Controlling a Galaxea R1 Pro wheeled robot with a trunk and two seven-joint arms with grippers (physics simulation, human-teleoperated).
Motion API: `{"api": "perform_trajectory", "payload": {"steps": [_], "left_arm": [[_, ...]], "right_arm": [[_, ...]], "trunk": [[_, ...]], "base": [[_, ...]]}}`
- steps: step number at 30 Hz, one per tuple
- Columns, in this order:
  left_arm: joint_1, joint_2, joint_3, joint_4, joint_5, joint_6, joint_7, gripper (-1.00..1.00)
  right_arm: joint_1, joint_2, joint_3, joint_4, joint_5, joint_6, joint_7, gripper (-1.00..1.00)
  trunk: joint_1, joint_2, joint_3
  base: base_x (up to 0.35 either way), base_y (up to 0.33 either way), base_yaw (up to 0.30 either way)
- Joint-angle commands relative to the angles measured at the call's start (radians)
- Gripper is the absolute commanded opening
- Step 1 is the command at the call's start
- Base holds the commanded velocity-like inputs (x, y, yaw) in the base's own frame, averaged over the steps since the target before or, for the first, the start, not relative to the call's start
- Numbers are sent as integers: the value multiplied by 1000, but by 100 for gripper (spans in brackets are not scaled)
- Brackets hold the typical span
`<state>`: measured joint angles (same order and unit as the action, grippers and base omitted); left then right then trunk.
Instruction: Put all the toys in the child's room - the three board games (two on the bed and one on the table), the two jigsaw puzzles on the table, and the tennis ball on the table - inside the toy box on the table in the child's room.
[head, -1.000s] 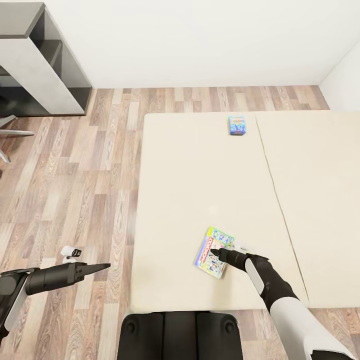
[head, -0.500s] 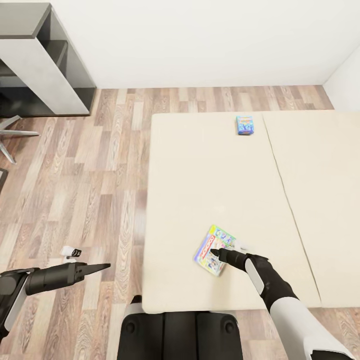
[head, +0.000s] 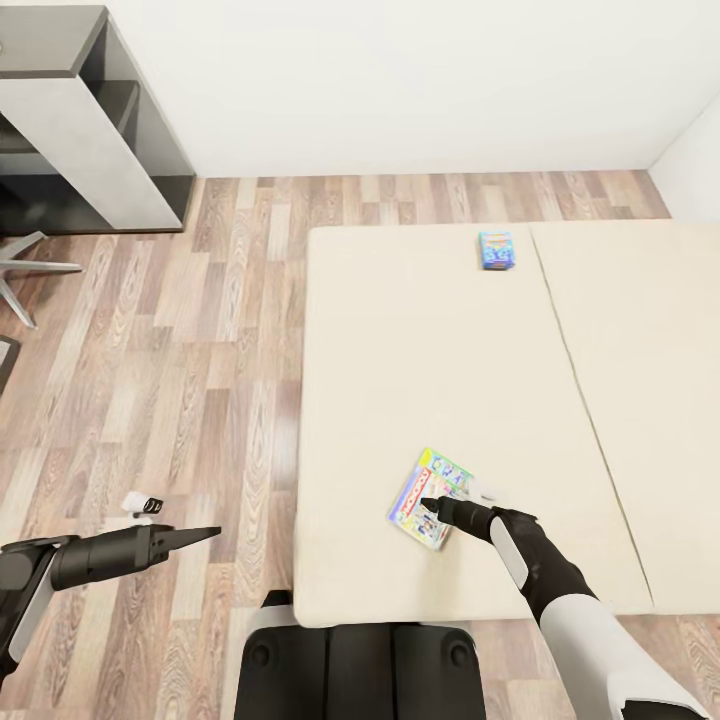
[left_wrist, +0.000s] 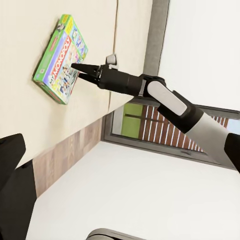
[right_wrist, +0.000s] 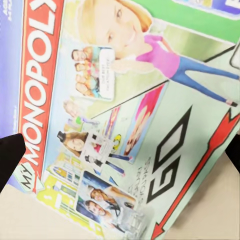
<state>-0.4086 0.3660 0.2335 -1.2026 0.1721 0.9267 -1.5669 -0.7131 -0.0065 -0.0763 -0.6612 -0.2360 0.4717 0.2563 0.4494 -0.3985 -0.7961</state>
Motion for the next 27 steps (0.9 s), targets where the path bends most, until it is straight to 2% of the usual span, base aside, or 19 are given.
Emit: {"api": "perform_trajectory", "payload": {"steps": [1, 27], "left_arm": [[0, 0, 0, 0, 0, 11, -4, 100], [0, 1, 0, 0, 1, 11, -4, 100]], "right_arm": [[0, 0, -3, -1, -3, 7, 3, 100], [0, 0, -3, -1, -3, 7, 3, 100]], "trunk": [[1, -1, -1], [1, -1, -1]], "base": [[0, 116, 0], [0, 53, 0]]}}
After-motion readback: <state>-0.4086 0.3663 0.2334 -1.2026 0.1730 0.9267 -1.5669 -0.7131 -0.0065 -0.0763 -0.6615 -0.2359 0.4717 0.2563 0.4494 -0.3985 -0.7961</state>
